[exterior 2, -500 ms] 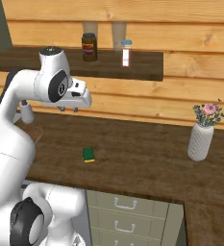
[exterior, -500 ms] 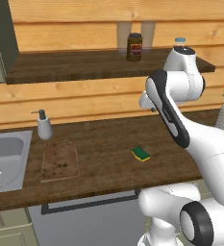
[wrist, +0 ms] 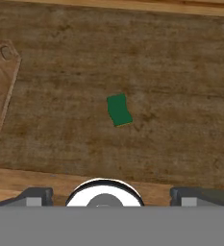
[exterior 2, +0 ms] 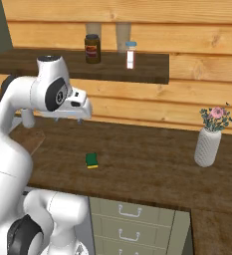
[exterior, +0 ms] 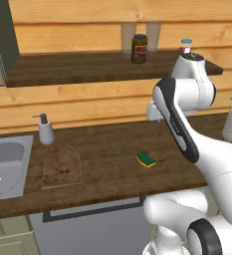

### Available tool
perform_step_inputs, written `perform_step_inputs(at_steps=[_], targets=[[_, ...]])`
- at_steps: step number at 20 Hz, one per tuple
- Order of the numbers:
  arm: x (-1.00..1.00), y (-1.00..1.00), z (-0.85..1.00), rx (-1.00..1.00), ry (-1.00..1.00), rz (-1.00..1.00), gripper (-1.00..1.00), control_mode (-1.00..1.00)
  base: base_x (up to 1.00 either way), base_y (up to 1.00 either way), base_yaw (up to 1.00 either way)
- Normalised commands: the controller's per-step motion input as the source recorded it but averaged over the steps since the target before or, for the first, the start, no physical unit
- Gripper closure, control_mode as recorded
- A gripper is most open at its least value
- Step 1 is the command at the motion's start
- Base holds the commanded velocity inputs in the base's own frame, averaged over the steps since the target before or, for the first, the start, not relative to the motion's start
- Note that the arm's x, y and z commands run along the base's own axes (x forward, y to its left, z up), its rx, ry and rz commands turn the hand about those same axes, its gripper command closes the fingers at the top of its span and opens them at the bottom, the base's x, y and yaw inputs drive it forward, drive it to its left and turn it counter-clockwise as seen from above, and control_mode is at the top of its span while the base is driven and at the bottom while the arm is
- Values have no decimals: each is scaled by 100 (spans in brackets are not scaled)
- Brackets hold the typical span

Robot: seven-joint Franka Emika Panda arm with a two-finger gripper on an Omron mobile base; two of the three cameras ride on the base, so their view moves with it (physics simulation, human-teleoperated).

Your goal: Pick up the sponge from the counter and clean the cutting board by briefly scrubbing or pressing down on the cutting board. Once finished, release the sponge.

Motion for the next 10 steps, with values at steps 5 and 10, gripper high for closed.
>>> perform_step_inputs(at_steps=[5,10], targets=[[-8,0,-57,-3,0,2,-100,-100,0,0,0],[1,-1,-53,0,0,2,-100,-100,0,0,0]])
